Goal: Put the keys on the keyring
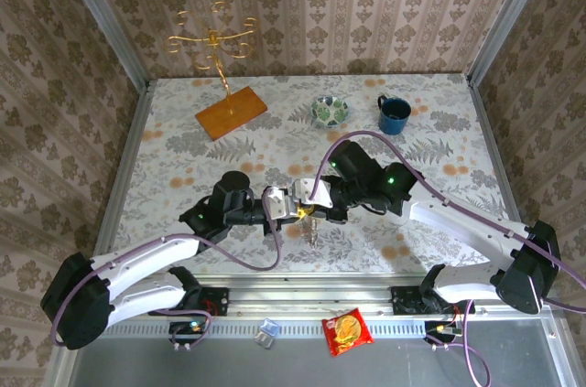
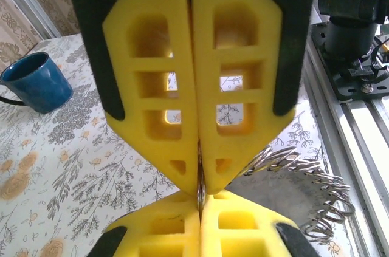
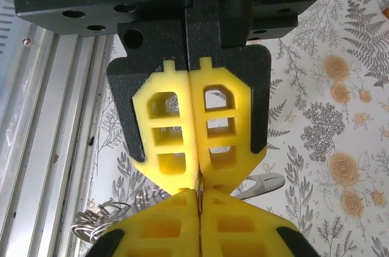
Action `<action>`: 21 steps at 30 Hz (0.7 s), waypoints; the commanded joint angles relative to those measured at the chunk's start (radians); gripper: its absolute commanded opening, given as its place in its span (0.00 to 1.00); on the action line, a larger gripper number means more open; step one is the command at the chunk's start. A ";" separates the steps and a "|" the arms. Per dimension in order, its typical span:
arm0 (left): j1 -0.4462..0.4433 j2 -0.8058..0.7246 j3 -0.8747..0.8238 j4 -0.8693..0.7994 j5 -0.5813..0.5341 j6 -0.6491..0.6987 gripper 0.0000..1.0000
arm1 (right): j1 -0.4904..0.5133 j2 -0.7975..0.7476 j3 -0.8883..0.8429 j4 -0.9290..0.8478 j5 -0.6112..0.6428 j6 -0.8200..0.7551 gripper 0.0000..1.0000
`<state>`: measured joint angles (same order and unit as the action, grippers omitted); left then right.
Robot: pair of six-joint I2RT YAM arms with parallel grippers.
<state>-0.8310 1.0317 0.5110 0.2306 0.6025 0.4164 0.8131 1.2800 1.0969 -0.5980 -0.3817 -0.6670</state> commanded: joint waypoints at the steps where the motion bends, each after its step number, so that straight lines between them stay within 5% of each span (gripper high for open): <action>1: 0.000 -0.027 0.007 0.045 -0.020 0.004 0.00 | -0.035 -0.068 -0.045 0.054 -0.087 0.067 0.23; 4: 0.000 -0.035 -0.010 0.072 -0.016 -0.010 0.00 | -0.076 -0.113 -0.098 0.103 -0.117 0.112 0.30; 21: -0.001 -0.026 -0.022 0.107 -0.007 -0.016 0.00 | -0.083 -0.086 -0.118 0.122 -0.141 0.151 0.25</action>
<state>-0.8307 1.0168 0.4908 0.2848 0.5861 0.4149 0.7300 1.1809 0.9768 -0.4942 -0.4866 -0.5377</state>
